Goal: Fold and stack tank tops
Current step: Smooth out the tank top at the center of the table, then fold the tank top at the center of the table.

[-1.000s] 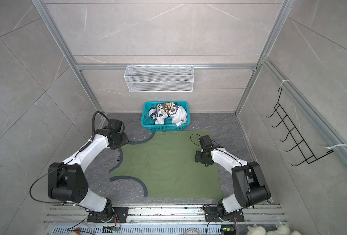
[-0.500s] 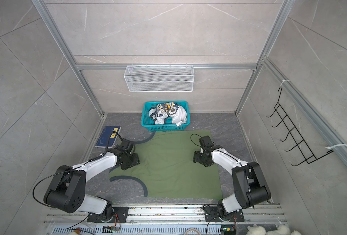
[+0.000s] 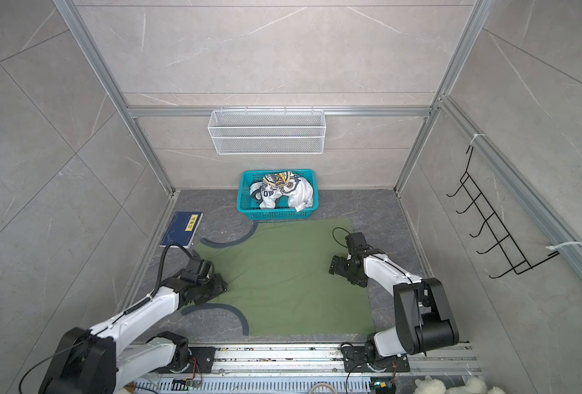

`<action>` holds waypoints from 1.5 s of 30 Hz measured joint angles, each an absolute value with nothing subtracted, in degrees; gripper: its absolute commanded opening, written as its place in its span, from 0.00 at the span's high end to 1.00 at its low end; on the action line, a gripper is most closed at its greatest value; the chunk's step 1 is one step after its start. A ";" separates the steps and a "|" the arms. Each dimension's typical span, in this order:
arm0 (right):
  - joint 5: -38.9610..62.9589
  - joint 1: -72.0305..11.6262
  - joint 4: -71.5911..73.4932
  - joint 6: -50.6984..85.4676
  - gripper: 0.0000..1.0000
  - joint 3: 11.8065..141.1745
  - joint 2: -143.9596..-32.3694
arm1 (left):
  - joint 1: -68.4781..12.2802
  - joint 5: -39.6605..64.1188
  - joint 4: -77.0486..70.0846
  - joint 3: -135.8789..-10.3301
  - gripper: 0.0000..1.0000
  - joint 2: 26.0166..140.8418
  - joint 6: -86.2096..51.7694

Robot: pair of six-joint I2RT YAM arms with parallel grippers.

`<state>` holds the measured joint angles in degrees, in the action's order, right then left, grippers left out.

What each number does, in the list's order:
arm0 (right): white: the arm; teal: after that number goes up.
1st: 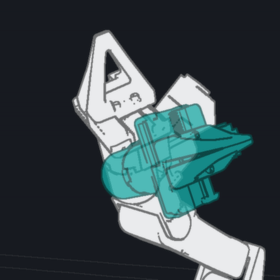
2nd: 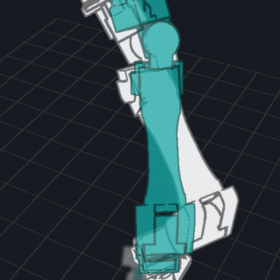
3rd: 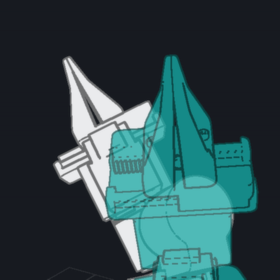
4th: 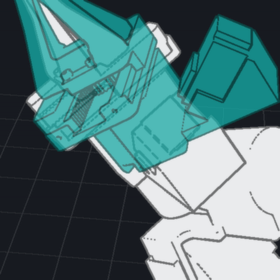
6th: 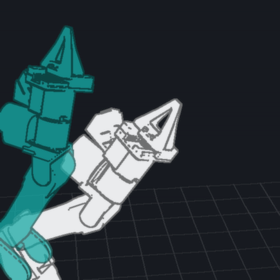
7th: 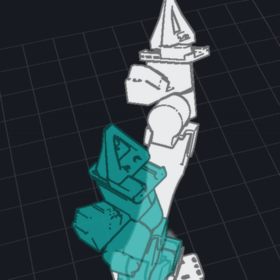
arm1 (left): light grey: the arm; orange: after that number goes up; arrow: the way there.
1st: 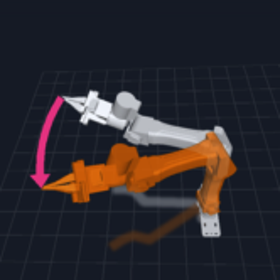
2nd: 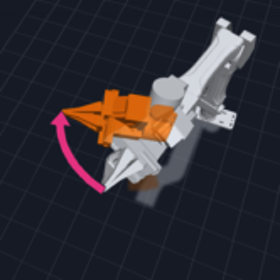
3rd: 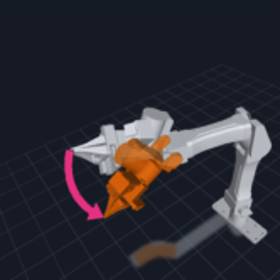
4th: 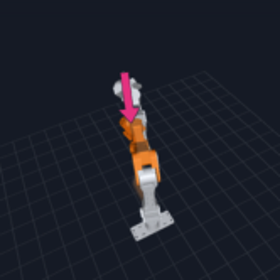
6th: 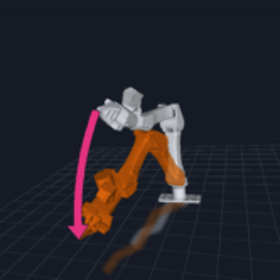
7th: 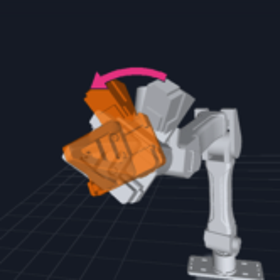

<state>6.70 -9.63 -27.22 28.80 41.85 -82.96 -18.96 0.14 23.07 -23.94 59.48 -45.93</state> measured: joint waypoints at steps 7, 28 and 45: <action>6.68 -9.63 -29.28 29.15 0.00 39.24 -78.41 | -18.96 -1.04 30.89 -20.12 0.33 47.35 -49.74; 15.11 0.86 -19.35 27.24 0.06 54.70 -84.40 | -18.98 4.69 4.69 -56.40 0.40 92.73 -39.27; 24.25 2.24 -9.80 29.63 0.18 57.34 -92.01 | -20.21 5.06 -5.30 -70.22 0.52 114.04 -32.69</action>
<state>24.25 2.24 -9.80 29.63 57.34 -92.01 -20.21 5.06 -5.30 -70.22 114.04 -32.69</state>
